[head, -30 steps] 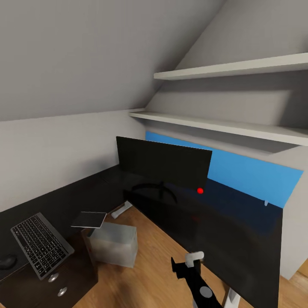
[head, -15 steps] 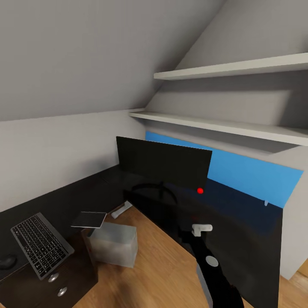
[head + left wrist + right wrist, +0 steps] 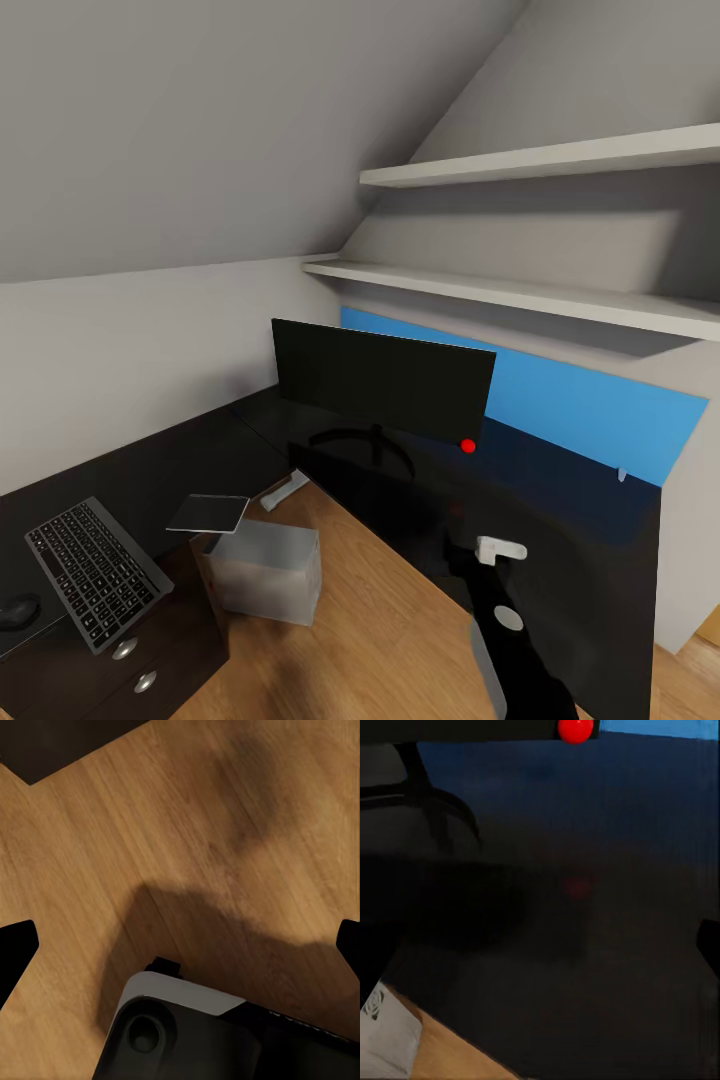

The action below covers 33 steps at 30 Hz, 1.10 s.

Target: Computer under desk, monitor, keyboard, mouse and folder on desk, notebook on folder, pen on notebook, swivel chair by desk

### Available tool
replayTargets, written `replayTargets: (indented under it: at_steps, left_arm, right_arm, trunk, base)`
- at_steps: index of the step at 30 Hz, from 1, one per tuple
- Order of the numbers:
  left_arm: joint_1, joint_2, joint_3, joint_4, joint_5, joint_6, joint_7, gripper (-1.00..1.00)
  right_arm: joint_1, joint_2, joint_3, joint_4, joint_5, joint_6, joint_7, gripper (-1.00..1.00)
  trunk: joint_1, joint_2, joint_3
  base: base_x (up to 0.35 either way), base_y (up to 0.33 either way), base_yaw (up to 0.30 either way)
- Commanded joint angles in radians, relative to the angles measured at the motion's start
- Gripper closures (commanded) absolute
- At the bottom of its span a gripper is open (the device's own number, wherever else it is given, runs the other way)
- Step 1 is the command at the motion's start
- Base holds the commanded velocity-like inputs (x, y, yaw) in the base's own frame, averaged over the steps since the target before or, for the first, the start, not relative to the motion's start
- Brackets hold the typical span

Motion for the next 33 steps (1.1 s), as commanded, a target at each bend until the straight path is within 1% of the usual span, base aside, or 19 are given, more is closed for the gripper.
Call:
replayTargets:
  at_steps: [1,3,4,6,7,9,10,13,14,15,17,18,20,24,27,33]
  left_arm:
    - [-0.001,0.001,-0.009,0.000,0.009,-0.009,0.006,-1.00]
    - [-0.001,0.001,-0.009,0.000,0.009,-0.022,0.006,-1.00]
    - [-0.001,0.001,-0.009,0.000,0.009,-0.025,0.006,-1.00]
    - [-0.001,0.001,-0.009,0.000,0.009,-0.034,0.007,-1.00]
    - [-0.001,0.001,-0.009,0.000,0.009,-0.035,0.007,-1.00]
    - [-0.001,0.001,-0.009,0.000,0.009,-0.035,0.007,-1.00]
    - [-0.001,0.001,-0.009,0.000,0.009,-0.036,0.007,-1.00]
    - [-0.001,0.001,-0.009,0.000,0.009,-0.037,0.007,-1.00]
    - [-0.001,0.001,-0.009,0.000,0.009,-0.038,0.007,-1.00]
    - [-0.001,0.000,-0.009,0.000,0.009,-0.038,0.007,-1.00]
    - [-0.001,0.000,-0.009,0.000,0.009,-0.038,0.007,-1.00]
    - [-0.001,0.000,-0.009,0.000,0.009,-0.038,0.007,-1.00]
    - [-0.001,0.001,-0.009,0.000,0.009,-0.038,0.007,-1.00]
    - [-0.001,0.001,-0.009,0.000,0.009,-0.038,0.007,-1.00]
    - [-0.001,0.001,-0.009,0.000,0.009,-0.038,0.007,-1.00]
    - [-0.001,0.001,-0.009,0.000,0.009,-0.038,0.007,-1.00]
  right_arm:
    - [-0.004,0.001,-0.008,0.001,0.003,-0.002,-0.015,-1.00]
    - [-0.023,0.001,-0.017,0.006,-0.007,-0.001,-0.043,-1.00]
    - [-0.032,-0.005,-0.019,0.009,-0.009,-0.002,-0.049,-1.00]
    - [-0.081,-0.058,-0.024,0.054,-0.012,-0.004,-0.100,-1.00]
    - [-0.100,-0.079,-0.025,0.076,-0.013,-0.005,-0.117,-1.00]
    - [-0.120,-0.104,-0.026,0.103,-0.013,-0.006,-0.129,-1.00]
    - [-0.181,-0.164,-0.026,0.204,-0.015,-0.007,-0.143,-1.00]
    - [-0.227,-0.192,-0.026,0.282,-0.015,-0.007,-0.146,-1.00]
    - [-0.258,-0.209,-0.026,0.338,-0.014,-0.008,-0.147,-1.00]
    - [-0.300,-0.230,-0.026,0.418,-0.013,-0.010,-0.148,-1.00]
    - [-0.321,-0.240,-0.026,0.461,-0.013,-0.011,-0.148,-1.00]
    - [-0.340,-0.249,-0.025,0.498,-0.013,-0.012,-0.149,-1.00]
    - [-0.350,-0.252,-0.022,0.516,-0.012,-0.011,-0.152,-1.00]
    - [-0.358,-0.251,-0.019,0.507,-0.012,-0.011,-0.153,-1.00]
    - [-0.360,-0.245,-0.021,0.493,-0.012,-0.013,-0.149,-1.00]
    - [-0.361,-0.243,-0.023,0.486,-0.016,-0.016,-0.147,-1.00]
  trunk:
    - [0.000,-0.002,-0.002]
    - [0.000,-0.002,-0.002]
    - [0.000,-0.002,-0.002]
    - [0.000,-0.002,-0.002]
    - [0.000,-0.002,-0.002]
    - [0.000,-0.002,-0.002]
    - [0.000,-0.002,-0.002]
    - [0.000,-0.002,-0.002]
    - [0.000,-0.002,-0.002]
    - [0.000,-0.002,-0.002]
    - [0.000,-0.002,-0.002]
    - [0.000,-0.002,-0.002]
    - [0.000,-0.002,-0.002]
    - [0.000,-0.002,-0.002]
    - [0.000,-0.002,-0.002]
    - [0.000,-0.002,-0.002]
  base:
    - [0.000,0.000,0.000]
    - [0.000,0.000,0.000]
    - [0.000,0.000,0.000]
    - [0.000,0.000,0.000]
    - [0.000,0.000,0.000]
    - [0.000,0.000,0.000]
    - [0.000,0.000,0.000]
    - [0.000,0.000,0.000]
    - [0.000,0.000,0.000]
    - [0.000,0.000,0.000]
    - [0.000,0.000,0.000]
    - [0.000,0.000,0.000]
    - [0.003,0.000,0.000]
    - [0.139,0.000,0.000]
    - [0.264,-0.009,0.000]
    - [0.288,-0.054,0.000]
